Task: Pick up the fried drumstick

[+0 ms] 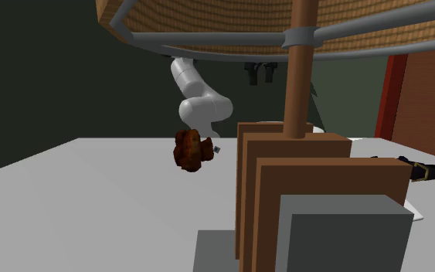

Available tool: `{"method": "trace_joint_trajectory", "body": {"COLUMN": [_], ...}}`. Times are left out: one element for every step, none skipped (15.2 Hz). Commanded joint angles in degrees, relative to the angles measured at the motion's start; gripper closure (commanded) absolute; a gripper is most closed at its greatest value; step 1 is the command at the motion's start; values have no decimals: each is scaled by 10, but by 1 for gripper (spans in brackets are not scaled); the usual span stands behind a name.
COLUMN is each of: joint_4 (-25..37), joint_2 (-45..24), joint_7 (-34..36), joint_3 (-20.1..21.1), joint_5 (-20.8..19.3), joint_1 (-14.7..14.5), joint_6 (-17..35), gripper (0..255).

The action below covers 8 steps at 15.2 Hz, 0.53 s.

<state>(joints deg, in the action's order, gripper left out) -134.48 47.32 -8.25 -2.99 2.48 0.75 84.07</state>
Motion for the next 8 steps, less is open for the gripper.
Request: {"method": "trace_joint_trajectory", "body": {"joint_4": [0, -6, -11, -16, -20, -24, -27, -30], "joint_2": [0, -2, -4, -6, -10, -13, -17, -22], "joint_7": [0, -5, -10, -15, -19, -24, -29, -33], "joint_3": [0, -10, -19, -29, -39, -49, -60, -70], "joint_5": [0, -8, -16, -24, -31, -39, -46, -52], "joint_1": [0, 7, 14, 21, 28, 34, 41, 48], "joint_6": [0, 13, 26, 39, 52, 66, 79, 93], "gripper": [0, 0, 0, 0, 0, 0, 0, 0]}}
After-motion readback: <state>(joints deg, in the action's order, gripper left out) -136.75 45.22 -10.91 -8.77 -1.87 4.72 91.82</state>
